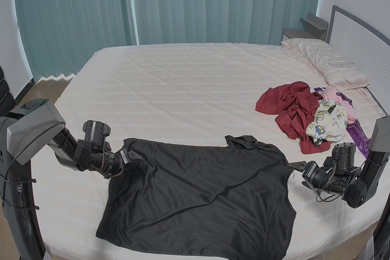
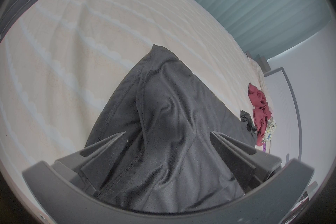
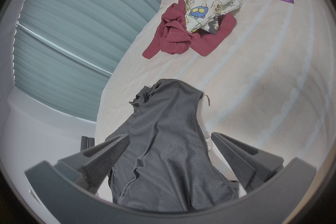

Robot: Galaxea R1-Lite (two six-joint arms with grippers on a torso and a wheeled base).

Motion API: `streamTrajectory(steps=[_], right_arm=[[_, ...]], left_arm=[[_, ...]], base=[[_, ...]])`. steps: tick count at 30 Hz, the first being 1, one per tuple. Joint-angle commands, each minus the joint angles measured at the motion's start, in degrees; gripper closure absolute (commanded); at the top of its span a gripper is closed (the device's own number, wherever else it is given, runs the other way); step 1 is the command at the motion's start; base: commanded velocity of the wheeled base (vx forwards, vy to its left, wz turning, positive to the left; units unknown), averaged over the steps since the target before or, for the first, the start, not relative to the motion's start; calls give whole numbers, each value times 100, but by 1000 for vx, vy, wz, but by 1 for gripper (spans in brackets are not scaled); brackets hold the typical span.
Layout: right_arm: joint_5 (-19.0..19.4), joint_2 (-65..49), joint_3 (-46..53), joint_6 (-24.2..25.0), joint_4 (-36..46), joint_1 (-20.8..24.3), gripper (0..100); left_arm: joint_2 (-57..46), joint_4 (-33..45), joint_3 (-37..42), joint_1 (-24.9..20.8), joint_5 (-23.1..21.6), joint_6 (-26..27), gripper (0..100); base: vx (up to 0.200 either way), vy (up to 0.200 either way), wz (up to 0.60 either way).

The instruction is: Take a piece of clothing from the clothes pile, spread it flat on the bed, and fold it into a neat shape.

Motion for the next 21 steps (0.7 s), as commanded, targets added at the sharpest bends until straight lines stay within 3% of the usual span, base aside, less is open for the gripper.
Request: streamTrajectory(steps=[1,7,12,13,21], right_arm=[[1,-23,7,0,-6,-6,0],[1,-31,7,-9,-6,-6,0],[1,-23,-2,-9,-6,-23,0],[1,-14,-2,-9,-6,-41,0],[1,-5,-2,-9,-6,-59,0]], left_arm=[[76,28,-6,-57,119,109,0],[260,1,29,-57,681,583,0],[357,-8,-6,-57,681,610,0],[409,-16,-32,-66,690,610,100],[374,19,-59,-4,725,619,100]], base=[[0,0,0],[0,0,0],[0,0,0],[0,0,0],[0,0,0]])
